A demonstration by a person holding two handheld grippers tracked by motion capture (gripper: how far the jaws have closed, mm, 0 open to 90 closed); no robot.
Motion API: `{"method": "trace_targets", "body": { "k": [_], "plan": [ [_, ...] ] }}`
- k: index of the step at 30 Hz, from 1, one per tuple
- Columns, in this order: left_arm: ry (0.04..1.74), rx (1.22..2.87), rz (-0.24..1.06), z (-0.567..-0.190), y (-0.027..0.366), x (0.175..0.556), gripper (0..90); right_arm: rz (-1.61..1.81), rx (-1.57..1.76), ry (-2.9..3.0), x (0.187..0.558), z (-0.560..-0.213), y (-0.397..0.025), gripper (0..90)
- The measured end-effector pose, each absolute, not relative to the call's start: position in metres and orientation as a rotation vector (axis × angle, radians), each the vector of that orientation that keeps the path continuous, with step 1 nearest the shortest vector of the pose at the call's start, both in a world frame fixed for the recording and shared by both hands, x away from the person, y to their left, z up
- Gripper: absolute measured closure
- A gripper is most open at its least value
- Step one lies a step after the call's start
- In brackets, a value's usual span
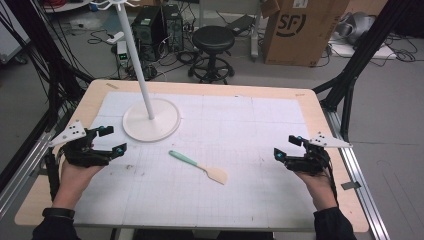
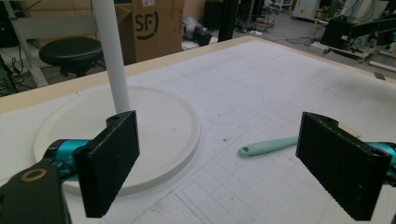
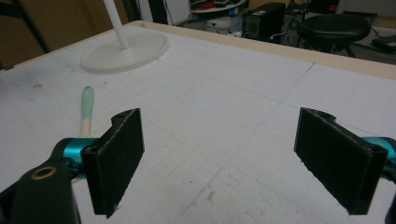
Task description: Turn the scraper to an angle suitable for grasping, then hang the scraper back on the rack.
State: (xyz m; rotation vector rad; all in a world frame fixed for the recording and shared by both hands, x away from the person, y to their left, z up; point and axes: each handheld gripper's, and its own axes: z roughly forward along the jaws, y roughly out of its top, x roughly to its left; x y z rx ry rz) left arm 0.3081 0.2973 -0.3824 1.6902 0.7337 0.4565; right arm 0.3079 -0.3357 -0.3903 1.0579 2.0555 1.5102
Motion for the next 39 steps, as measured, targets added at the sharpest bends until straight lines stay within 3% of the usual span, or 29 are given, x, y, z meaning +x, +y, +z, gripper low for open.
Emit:
{"method": "trace_targets", "body": {
  "k": [14,39],
  "plan": [
    [0.77,1.664,0.466,-0.391,0.318,0.301,14.0,1.505,1.018,2.112,0.322,-0.394,-0.304,14.9],
    [0.78,1.679,0.464,-0.396,0.322,0.296,14.2,1.534,0.98,2.172,0.338,-0.395,-0.277,15.3]
  ]
}}
